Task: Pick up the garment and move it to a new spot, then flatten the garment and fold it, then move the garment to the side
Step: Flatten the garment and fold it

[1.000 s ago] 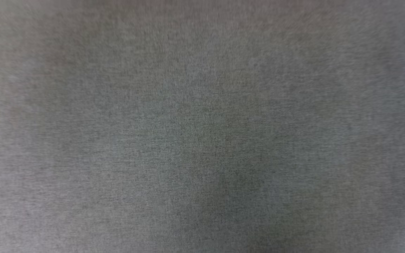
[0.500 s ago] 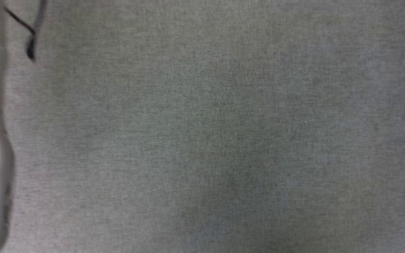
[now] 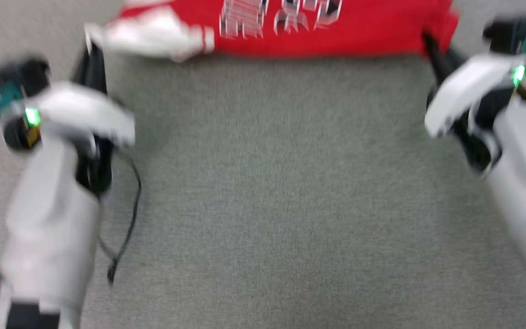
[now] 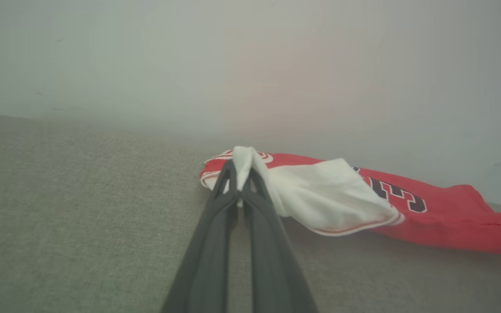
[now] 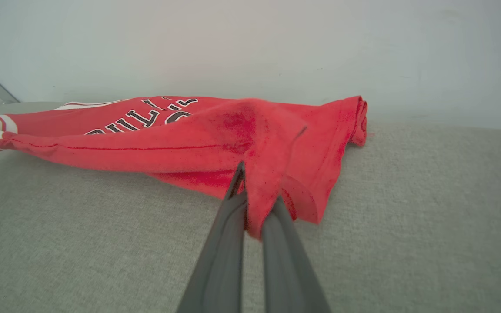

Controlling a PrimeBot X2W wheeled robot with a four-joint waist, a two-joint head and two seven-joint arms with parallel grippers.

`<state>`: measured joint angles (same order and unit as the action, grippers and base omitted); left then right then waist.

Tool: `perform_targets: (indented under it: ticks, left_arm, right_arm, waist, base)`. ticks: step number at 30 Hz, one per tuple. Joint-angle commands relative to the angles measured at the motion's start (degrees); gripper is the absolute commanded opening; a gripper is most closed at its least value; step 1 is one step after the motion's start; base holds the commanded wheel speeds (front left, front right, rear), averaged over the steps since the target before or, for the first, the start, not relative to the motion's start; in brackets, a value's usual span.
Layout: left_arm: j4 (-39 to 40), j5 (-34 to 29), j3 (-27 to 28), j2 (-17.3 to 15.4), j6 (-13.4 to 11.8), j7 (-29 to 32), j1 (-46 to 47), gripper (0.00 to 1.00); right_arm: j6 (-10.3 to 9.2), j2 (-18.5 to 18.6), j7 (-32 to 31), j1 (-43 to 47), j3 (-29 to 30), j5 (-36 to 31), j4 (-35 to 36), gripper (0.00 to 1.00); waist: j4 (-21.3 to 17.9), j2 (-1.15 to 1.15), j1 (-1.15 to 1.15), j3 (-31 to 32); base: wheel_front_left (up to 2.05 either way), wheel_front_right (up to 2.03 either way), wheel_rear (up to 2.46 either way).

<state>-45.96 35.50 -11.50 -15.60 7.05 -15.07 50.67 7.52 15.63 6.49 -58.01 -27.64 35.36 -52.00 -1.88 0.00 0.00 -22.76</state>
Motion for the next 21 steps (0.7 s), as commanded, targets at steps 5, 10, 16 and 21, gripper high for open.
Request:
perform_targets:
  ticks: [5,10,16,21]
  left_arm:
    - [4.8,-0.9,0.9,-0.2,-0.9,-0.1,-15.2,0.0]
    - [11.1,-0.3,0.9,-0.5,-3.3,0.9,-28.9,0.0]
    - [24.5,1.3,1.8,-1.7,-8.2,5.8,-43.7,0.0]
    - [38.3,1.8,2.6,-4.2,-12.7,11.3,-53.6,0.0]
  right_arm:
    - [-0.05,2.7,0.1,12.5,-2.8,3.5,4.0,0.0]
    - [-0.06,5.6,-0.1,23.4,-3.2,5.0,9.0,0.0]
    - [-0.06,7.8,-2.1,36.1,-0.5,4.8,16.4,0.0]
    - [-0.07,8.4,-4.1,46.2,4.4,4.3,23.6,0.0]
  waist:
    - [0.1,0.0,0.0,13.3]
    - [0.7,0.0,0.0,19.8]
    - [1.5,0.0,0.0,24.8]
    - [2.3,0.0,0.0,26.2]
  base:
    - [0.0,0.0,0.0]
    - [0.0,0.0,0.0]
    - [0.0,0.0,0.0]
    - [0.0,0.0,0.0]
